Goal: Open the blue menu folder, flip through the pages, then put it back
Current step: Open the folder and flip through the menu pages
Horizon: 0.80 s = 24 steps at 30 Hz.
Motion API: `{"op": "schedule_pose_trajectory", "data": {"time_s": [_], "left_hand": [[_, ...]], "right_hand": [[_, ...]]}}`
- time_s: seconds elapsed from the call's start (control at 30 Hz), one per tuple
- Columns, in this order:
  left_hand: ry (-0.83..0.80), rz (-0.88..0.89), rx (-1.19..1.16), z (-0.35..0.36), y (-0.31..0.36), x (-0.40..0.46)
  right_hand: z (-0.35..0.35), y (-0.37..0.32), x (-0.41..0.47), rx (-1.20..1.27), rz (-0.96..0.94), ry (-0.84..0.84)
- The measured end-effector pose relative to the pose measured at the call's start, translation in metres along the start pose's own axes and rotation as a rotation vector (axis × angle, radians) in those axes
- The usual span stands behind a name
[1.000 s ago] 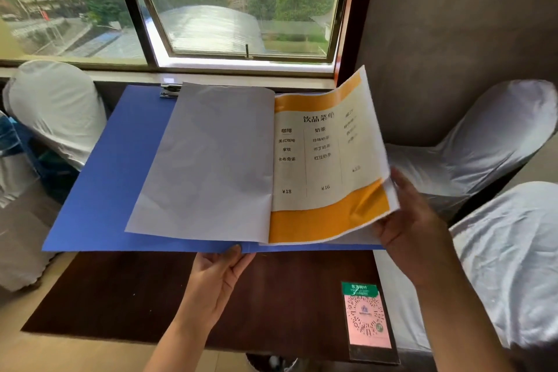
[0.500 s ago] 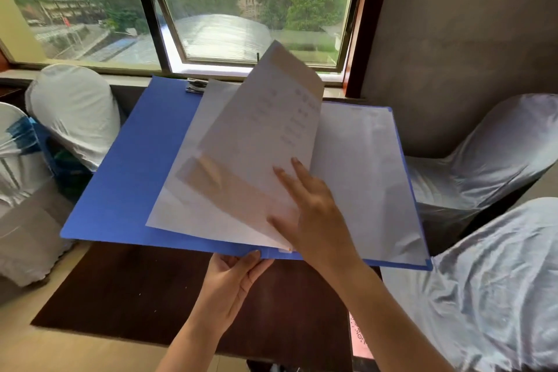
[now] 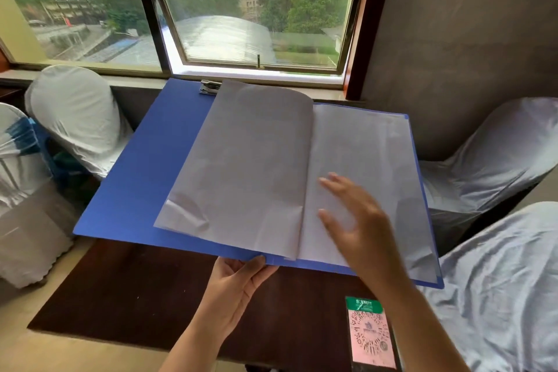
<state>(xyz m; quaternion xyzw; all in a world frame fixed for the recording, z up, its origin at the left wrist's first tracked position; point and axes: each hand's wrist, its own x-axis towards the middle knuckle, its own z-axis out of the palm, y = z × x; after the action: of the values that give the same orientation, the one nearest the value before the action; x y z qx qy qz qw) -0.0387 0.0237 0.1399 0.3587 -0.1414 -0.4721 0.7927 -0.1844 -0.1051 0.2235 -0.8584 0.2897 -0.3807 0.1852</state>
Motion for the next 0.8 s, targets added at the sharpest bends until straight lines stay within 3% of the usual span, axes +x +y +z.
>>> {"op": "schedule_pose_trajectory", "data": {"time_s": [0.07, 0.13, 0.23, 0.3, 0.43, 0.7, 0.8], "left_hand": [[0.018, 0.004, -0.003, -0.002, 0.002, 0.000], [0.042, 0.008, -0.013, -0.005, 0.004, 0.002], [0.052, 0.024, -0.013, -0.008, 0.006, 0.007], [0.045, 0.038, -0.002, -0.009, 0.007, 0.010], [0.039, 0.038, -0.012, -0.014, 0.007, 0.013], [0.044, 0.046, -0.029, -0.016, 0.005, 0.012], [0.056, 0.056, -0.027, -0.018, 0.006, 0.012]], "right_hand": [[-0.024, 0.024, -0.006, -0.266, 0.129, 0.087], [-0.049, 0.049, -0.014, -0.324, 0.349, 0.021], [-0.078, 0.068, -0.024, 0.203, 0.622, -0.246], [-0.086, 0.076, -0.029, 0.450, 0.622, -0.301], [-0.087, 0.081, -0.034, 0.527, 0.546, -0.174], [-0.069, 0.081, -0.031, 0.339, 0.437, 0.001], [-0.064, 0.073, -0.026, 0.160, 0.390, 0.082]]}}
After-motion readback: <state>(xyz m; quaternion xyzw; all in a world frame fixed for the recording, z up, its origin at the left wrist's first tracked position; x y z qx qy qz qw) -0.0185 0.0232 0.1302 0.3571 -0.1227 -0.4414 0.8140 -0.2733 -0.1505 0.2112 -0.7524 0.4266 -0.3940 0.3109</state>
